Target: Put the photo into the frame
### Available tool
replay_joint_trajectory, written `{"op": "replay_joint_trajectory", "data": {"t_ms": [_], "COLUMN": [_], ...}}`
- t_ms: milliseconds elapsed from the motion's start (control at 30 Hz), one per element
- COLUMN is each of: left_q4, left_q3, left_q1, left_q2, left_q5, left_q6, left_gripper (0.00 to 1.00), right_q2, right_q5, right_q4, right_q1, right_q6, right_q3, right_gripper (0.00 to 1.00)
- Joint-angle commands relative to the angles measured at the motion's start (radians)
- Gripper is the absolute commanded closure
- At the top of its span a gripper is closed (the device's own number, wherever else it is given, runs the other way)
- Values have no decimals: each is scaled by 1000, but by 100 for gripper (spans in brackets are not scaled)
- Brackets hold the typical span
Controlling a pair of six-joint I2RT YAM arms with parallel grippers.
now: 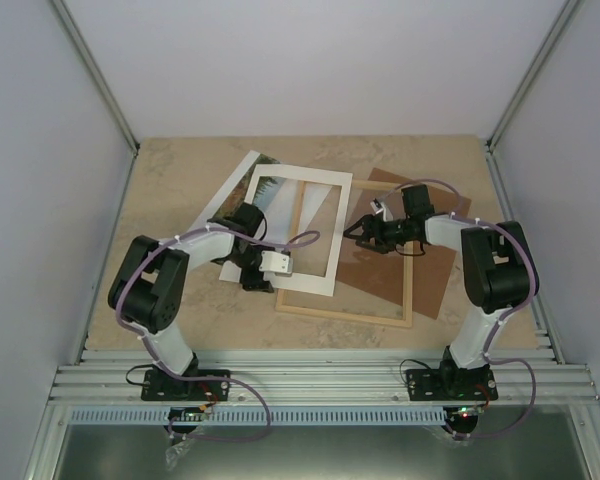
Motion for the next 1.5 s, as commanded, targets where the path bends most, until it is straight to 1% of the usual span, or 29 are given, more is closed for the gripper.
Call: {"op": "replay_joint_trajectory", "data": {"t_ms": [0, 100, 267, 367, 533, 700, 767, 933, 967, 1033, 1133, 1167, 1200, 1233, 1267, 1333, 1467], "left_q4": [-16, -6, 25, 28, 24, -12, -19, -25, -25, -27, -25, -22, -21, -19, -17, -14, 20], "left_q3": [47, 58, 31, 11, -13, -18, -18, -17, -15, -15, -20, -21, -23, -23, -21, -12, -6], "left_q1": [-7, -7, -7, -7, -7, -7, -7, -13, -17, -20, -24, -25, -25, -25, -25, -23, 16], "left_q2": [45, 52, -5, -41, -114, -146, -147, -158, -156, -155, -160, -163, -165, -170, -175, -194, -268], "left_q5": [11, 9, 28, 41, 75, 99, 99, 105, 100, 95, 93, 92, 90, 84, 79, 67, 92], "left_q6": [12, -6, -20, -25, -27, -11, -6, -3, -5, -6, -8, -10, -16, -29, -45, -90, -203], "left_gripper": [28, 36, 45, 47, 47, 47, 47, 48, 48, 48, 47, 44, 39, 28, 16, 2, 1], "right_q2": [-2, 2, 9, 14, 37, 80, 95, 132, 134, 129, 109, 102, 90, 79, 65, 42, -18], "right_q5": [3, 0, -4, -14, -37, -95, -108, -135, -142, -147, -142, -138, -134, -131, -128, -127, -119], "right_q4": [-4, -4, 7, 18, 49, 103, 124, 195, 211, 220, 200, 187, 174, 159, 128, 52, -187], "right_q1": [-6, -8, -11, -11, -6, 25, 39, 51, 52, 54, 52, 51, 49, 44, 38, 14, -66], "right_q6": [1, 3, 24, 36, 75, 133, 154, 220, 233, 247, 234, 224, 212, 199, 178, 96, -120], "right_q3": [-16, -16, -24, -30, -32, 13, 41, 81, 84, 85, 76, 72, 67, 60, 52, 46, 55], "right_gripper": [27, 26, 26, 26, 19, 19, 20, 31, 35, 47, 71, 79, 85, 94, 99, 99, 100]}}
